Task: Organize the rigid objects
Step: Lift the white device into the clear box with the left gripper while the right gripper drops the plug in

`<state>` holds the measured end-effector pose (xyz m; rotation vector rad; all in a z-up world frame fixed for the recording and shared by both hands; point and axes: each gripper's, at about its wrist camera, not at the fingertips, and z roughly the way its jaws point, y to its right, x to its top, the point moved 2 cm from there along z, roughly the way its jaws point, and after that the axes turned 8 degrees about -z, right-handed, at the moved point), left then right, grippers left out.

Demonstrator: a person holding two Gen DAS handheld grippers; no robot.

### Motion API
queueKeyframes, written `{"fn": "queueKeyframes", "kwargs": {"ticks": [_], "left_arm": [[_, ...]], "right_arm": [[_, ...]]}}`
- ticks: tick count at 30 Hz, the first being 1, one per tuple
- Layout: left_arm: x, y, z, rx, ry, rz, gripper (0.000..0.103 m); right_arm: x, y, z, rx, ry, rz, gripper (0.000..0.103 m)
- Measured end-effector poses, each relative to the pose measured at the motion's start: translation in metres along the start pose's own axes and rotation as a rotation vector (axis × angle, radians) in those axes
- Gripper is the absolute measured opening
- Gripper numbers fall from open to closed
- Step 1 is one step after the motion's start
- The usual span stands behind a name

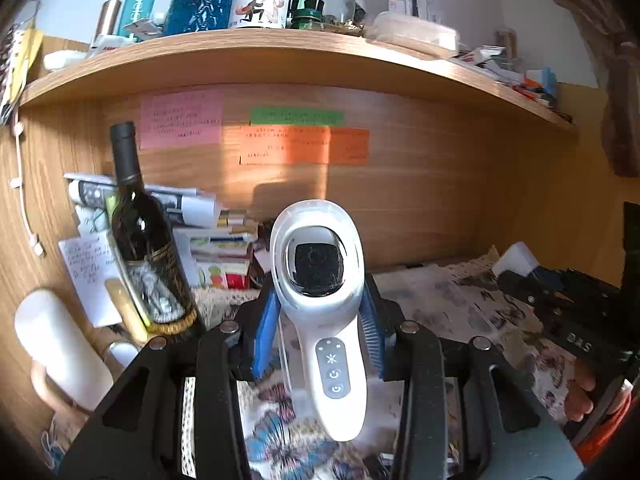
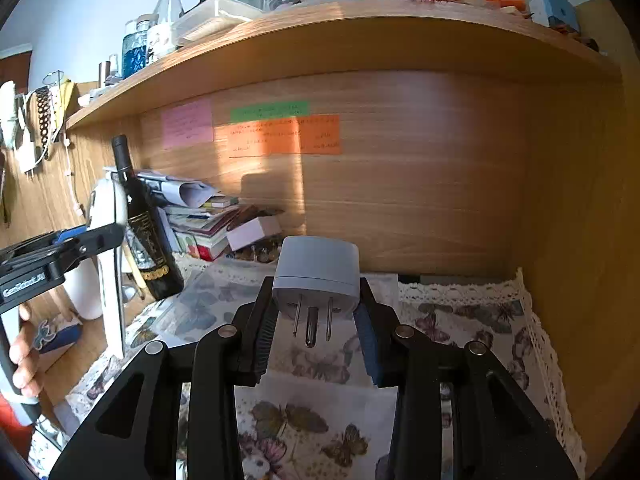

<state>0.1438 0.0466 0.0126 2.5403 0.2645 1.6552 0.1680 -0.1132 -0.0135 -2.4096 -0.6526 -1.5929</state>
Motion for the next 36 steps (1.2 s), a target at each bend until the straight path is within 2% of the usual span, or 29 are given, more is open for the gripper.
{"fn": "queueKeyframes", "kwargs": {"ticks": [6,12,14,20,25,30,33,35,36], "left_arm": [[0.009,-0.001,0.037,0.033,-0.005,0.024,0.039],[0.003,-0.005,0.073,0.071,-0.016,0.058,0.039],[-0.004,-0.008,0.088,0.084,-0.052,0.066,0.039],[-0.026,-0.012,0.122,0.057,-0.193,0.077,0.039],[-0.038,-0.005,0.138,0.043,-0.249,0.112,0.039],[-0.046,-0.004,0.149,0.02,-0.31,0.098,0.039],[-0.046,-0.003,0.149,0.015,-0.32,0.084,0.039],[-0.044,-0.002,0.145,0.001,-0.316,0.072,0.039],[-0.043,-0.001,0.142,-0.005,-0.314,0.069,0.04]], "right_arm": [[0.002,0.003,0.02,0.002,-0.028,-0.011,0.034],[-0.007,0.005,0.051,0.007,-0.096,-0.019,0.034],[-0.013,0.003,0.064,0.01,-0.13,-0.026,0.034],[-0.028,-0.001,0.097,0.026,-0.222,-0.036,0.034],[-0.038,-0.003,0.113,0.03,-0.279,-0.049,0.034],[-0.043,-0.005,0.118,0.041,-0.311,-0.054,0.034],[-0.043,-0.005,0.119,0.042,-0.314,-0.052,0.034],[-0.042,-0.005,0.118,0.038,-0.312,-0.052,0.038],[-0.042,-0.005,0.119,0.038,-0.31,-0.051,0.046]]}}
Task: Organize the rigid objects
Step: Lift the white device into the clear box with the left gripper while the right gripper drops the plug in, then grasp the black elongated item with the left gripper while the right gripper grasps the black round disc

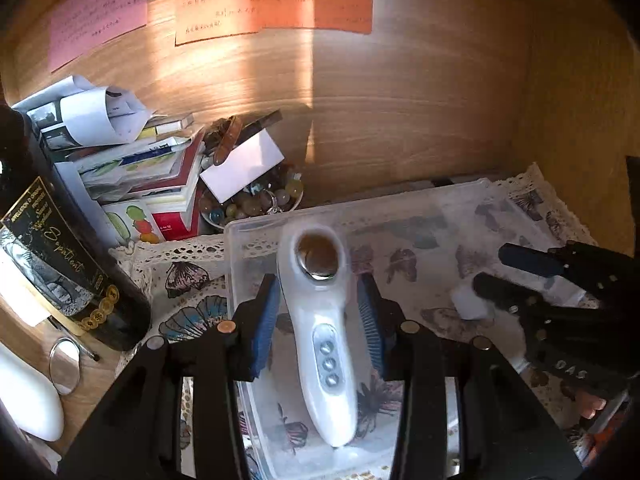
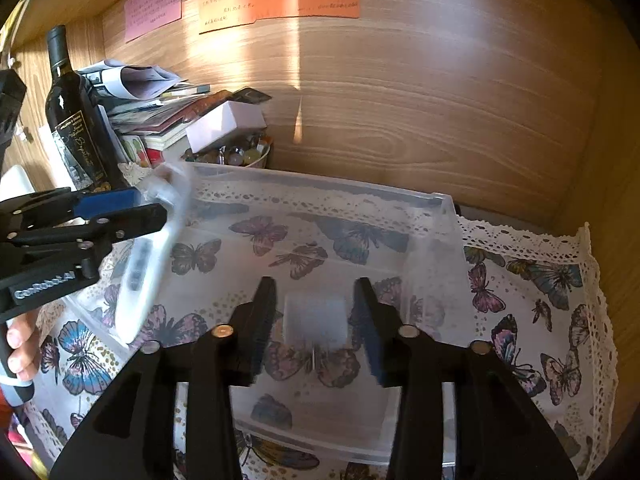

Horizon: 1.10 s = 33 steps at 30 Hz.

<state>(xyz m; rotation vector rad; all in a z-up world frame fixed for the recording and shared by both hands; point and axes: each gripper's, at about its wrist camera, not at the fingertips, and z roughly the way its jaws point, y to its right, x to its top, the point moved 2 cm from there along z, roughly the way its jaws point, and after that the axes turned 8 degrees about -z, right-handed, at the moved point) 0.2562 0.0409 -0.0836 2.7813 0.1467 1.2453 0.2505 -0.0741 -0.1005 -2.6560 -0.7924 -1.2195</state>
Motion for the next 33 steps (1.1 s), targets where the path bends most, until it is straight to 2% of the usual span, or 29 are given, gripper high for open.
{"fn": "queueKeyframes", "kwargs": {"ticks": [1,5,10,11,13,14,17,22,33], "left_arm": [[0.0,0.002,-0.005,-0.005,0.004,0.001,0.042],[-0.001,0.005,-0.021,-0.006,0.024,0.006,0.053],[-0.004,0.007,-0.052,-0.011,0.067,-0.009,0.082],[-0.004,0.006,-0.057,-0.011,0.073,-0.01,0.084],[-0.007,0.007,-0.069,-0.006,0.088,-0.013,0.096],[-0.01,0.007,-0.075,-0.003,0.098,-0.016,0.098],[-0.02,0.01,-0.091,-0.01,0.11,-0.011,0.1],[-0.049,0.016,-0.101,-0.03,0.079,0.004,0.102],[-0.121,0.02,-0.091,-0.056,-0.066,-0.042,0.102]], "right_arm": [[0.0,0.0,-0.001,-0.001,0.004,0.002,0.053],[0.002,0.0,-0.012,-0.014,0.034,-0.001,0.057],[0.006,-0.001,-0.044,-0.042,0.106,-0.005,0.066],[0.006,-0.001,-0.051,-0.045,0.12,-0.006,0.066],[0.005,-0.002,-0.067,-0.049,0.151,-0.008,0.069],[0.004,-0.003,-0.073,-0.051,0.163,-0.009,0.07],[-0.002,-0.005,-0.094,-0.057,0.198,-0.016,0.071],[-0.02,-0.009,-0.114,-0.064,0.213,-0.022,0.071],[-0.087,-0.015,-0.113,-0.018,0.129,0.081,0.071]]}}
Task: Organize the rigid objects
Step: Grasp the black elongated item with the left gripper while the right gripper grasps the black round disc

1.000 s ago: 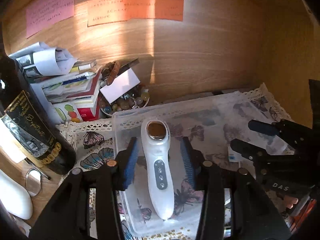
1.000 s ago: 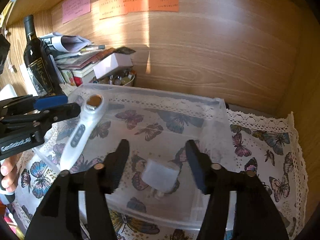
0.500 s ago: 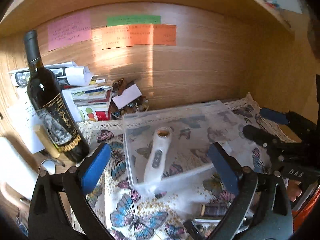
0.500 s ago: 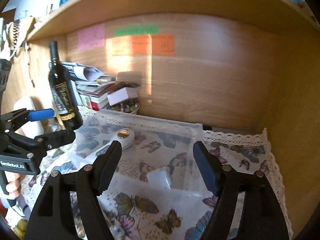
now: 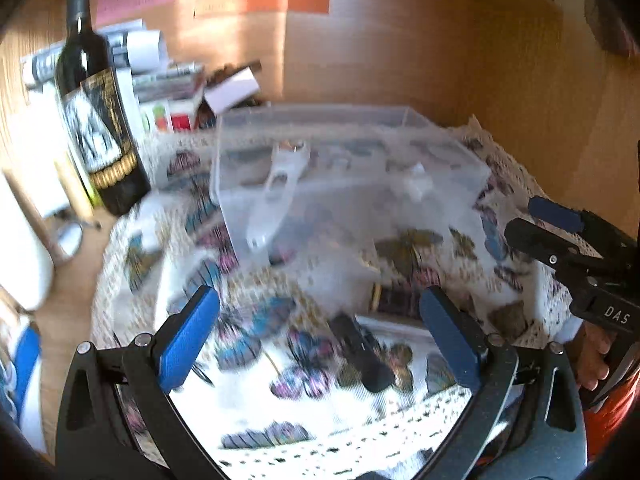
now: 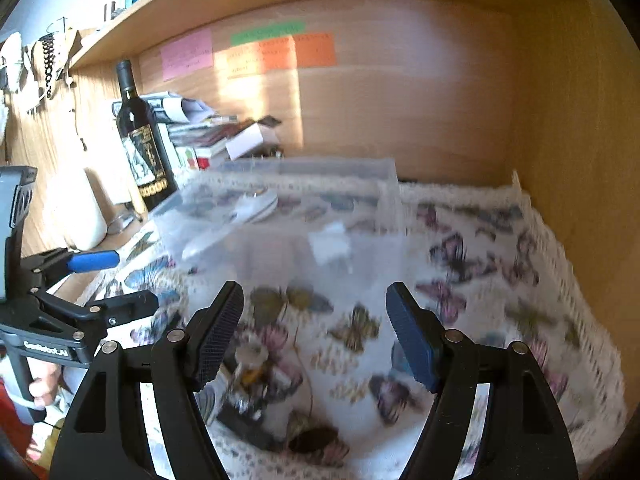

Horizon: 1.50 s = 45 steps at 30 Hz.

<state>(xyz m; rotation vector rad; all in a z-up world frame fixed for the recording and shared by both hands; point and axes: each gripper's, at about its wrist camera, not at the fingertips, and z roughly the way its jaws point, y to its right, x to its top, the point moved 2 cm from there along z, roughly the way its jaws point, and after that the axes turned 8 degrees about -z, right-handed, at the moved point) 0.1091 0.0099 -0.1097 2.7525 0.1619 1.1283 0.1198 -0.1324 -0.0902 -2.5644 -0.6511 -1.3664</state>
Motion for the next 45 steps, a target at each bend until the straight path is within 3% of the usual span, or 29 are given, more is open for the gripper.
{"fn": "queueKeyframes", "kwargs": {"ticks": [5,9,17,20,23,25,35,45], "left_arm": [[-0.02,0.0,0.006,-0.017,-0.025,-0.053,0.101],[-0.031,0.003,0.014,-0.027,-0.06,-0.073,0.088],[-0.041,0.01,0.027,0.008,-0.077,-0.082,0.072],[-0.041,0.014,0.03,0.026,-0.061,-0.075,0.059],[-0.041,0.015,0.032,0.058,-0.036,-0.065,0.043],[-0.041,0.014,0.032,0.062,-0.028,-0.059,0.024],[-0.032,0.006,0.014,0.041,0.011,-0.066,0.024],[0.001,0.001,-0.021,0.039,0.137,-0.069,0.024]], "right_arm": [[-0.027,0.0,0.0,-0.018,-0.051,0.024,0.071],[-0.046,0.001,0.005,0.013,-0.106,0.054,0.07],[-0.068,0.003,0.01,0.03,-0.167,0.059,0.045],[-0.069,0.004,0.009,0.036,-0.168,0.06,0.032],[-0.069,0.004,0.008,0.037,-0.164,0.062,0.03],[-0.069,0.004,0.007,0.034,-0.161,0.06,0.03],[-0.048,0.012,0.0,0.008,-0.092,0.079,0.03],[0.004,0.015,-0.011,-0.013,0.061,0.042,0.03]]}}
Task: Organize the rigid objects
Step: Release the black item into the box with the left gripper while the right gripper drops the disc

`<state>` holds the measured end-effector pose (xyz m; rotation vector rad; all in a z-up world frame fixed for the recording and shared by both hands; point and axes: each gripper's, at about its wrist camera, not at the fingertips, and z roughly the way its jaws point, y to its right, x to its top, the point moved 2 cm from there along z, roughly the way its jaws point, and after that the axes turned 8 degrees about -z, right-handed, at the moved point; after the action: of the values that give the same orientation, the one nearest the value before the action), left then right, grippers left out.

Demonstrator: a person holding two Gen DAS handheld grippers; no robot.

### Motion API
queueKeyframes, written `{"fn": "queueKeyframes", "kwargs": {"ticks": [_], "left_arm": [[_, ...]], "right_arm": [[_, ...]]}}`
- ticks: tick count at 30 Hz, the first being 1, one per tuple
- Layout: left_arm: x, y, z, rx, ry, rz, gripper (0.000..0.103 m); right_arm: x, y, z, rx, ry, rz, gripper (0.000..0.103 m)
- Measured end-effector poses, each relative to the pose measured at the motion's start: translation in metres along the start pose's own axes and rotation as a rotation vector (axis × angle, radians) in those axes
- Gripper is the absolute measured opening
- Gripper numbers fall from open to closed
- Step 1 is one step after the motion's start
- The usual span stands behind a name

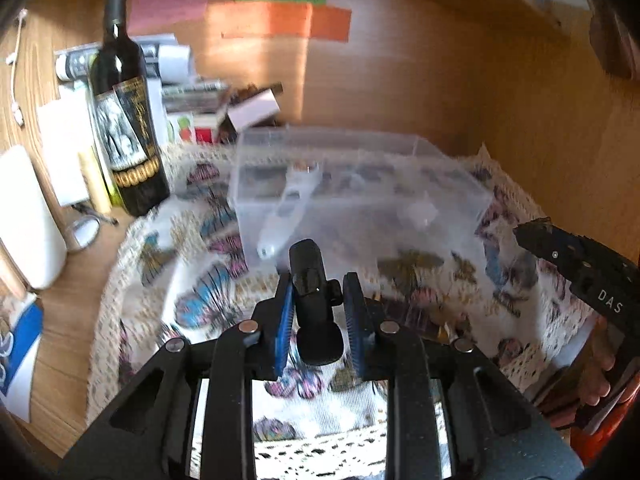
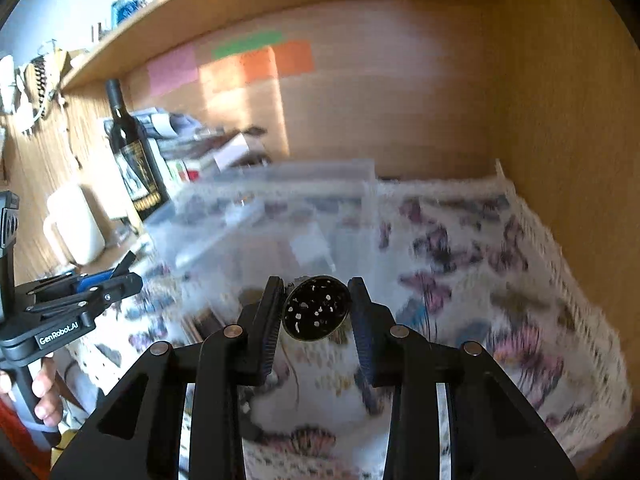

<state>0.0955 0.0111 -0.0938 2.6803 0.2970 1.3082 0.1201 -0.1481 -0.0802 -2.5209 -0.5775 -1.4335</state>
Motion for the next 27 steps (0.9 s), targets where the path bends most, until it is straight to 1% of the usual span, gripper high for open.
{"fn": "queueKeyframes", "kwargs": {"ticks": [4,10,16,20,23,27], "left_arm": [[0.018,-0.002,-0.007,-0.008,0.046,-0.007,0.024],[0.048,-0.003,-0.013,-0.009,0.107,0.004,0.024],[0.074,-0.005,-0.009,-0.019,0.126,0.007,0.024],[0.085,-0.002,-0.003,-0.017,0.127,0.02,0.024],[0.093,0.001,0.007,-0.017,0.116,0.031,0.024],[0.096,0.005,0.024,-0.01,0.086,0.044,0.024]], "right_arm": [[0.023,-0.003,-0.001,0.003,0.065,-0.02,0.03],[0.05,-0.007,0.001,0.007,0.122,-0.048,0.03],[0.076,-0.012,0.004,0.015,0.177,-0.072,0.03],[0.088,-0.014,0.013,0.017,0.184,-0.081,0.03],[0.094,-0.014,0.024,0.026,0.174,-0.077,0.03],[0.092,-0.014,0.05,0.052,0.117,-0.065,0.03]]}}
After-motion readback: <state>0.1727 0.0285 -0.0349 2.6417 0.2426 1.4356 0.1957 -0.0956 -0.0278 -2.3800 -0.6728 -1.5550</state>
